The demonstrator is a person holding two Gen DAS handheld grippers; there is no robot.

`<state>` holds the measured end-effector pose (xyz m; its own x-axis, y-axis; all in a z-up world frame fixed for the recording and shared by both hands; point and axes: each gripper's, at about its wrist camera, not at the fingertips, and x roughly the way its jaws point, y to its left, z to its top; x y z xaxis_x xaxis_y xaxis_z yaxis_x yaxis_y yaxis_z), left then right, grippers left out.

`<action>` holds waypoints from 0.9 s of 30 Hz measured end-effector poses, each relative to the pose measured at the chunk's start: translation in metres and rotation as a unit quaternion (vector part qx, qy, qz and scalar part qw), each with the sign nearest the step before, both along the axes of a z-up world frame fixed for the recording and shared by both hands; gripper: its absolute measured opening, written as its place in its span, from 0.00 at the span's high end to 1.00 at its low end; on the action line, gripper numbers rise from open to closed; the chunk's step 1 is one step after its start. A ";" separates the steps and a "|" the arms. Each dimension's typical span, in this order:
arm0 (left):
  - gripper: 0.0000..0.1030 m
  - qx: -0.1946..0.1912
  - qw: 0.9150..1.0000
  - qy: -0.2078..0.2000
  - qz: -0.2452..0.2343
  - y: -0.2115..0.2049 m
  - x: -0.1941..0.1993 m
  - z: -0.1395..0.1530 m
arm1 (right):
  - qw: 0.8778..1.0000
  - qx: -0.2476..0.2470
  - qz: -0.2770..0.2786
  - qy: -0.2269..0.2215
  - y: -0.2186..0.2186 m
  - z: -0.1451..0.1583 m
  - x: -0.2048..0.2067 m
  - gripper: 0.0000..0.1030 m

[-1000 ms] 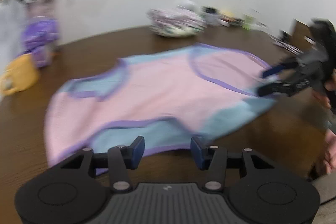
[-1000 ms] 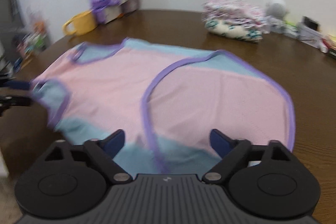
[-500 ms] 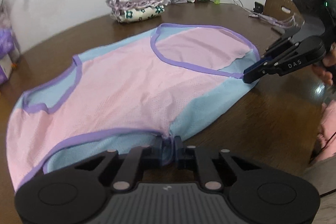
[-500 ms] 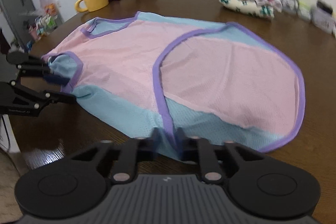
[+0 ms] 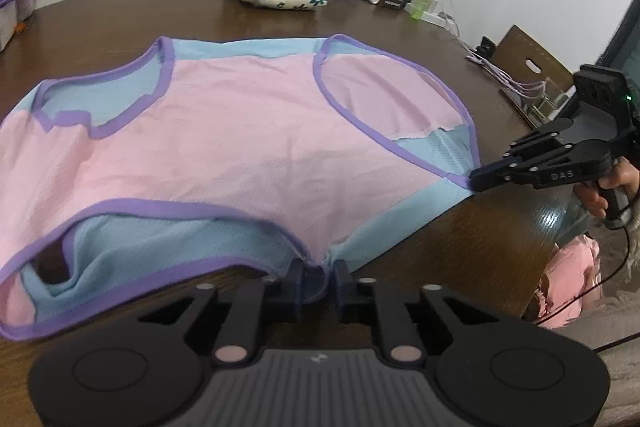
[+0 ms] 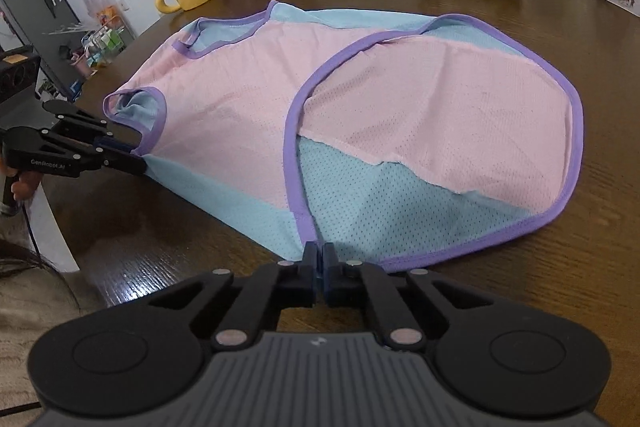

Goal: Fold clothes

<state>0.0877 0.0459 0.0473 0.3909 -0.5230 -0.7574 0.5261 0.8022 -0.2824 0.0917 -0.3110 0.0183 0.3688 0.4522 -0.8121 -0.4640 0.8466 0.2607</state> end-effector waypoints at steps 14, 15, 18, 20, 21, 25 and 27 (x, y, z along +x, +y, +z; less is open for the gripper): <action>0.52 -0.001 0.999 -0.034 0.035 0.015 -0.006 0.011 | 0.999 0.006 -0.047 -0.025 -0.001 0.005 0.007 0.64; 0.52 0.001 0.998 -0.046 0.046 0.020 -0.005 0.018 | 0.998 0.007 -0.053 -0.033 -0.002 0.008 0.010 0.64; 0.51 0.012 0.994 -0.067 0.085 0.028 0.014 0.040 | 0.996 -0.001 -0.069 -0.051 -0.001 0.020 0.028 0.62; 0.50 0.018 0.991 -0.076 0.110 0.030 0.033 0.054 | 0.995 -0.012 -0.079 -0.060 0.003 0.027 0.048 0.59; 0.46 0.023 0.990 -0.076 0.119 0.028 0.047 0.060 | 0.994 -0.016 -0.087 -0.060 0.004 0.030 0.063 0.58; 0.37 0.047 0.986 -0.070 0.143 0.013 0.110 0.070 | 0.990 -0.029 -0.126 -0.060 0.011 0.039 0.127 0.56; 0.37 0.064 0.984 -0.052 0.158 0.004 0.142 0.066 | 0.987 -0.034 -0.146 -0.055 0.012 0.036 0.158 0.56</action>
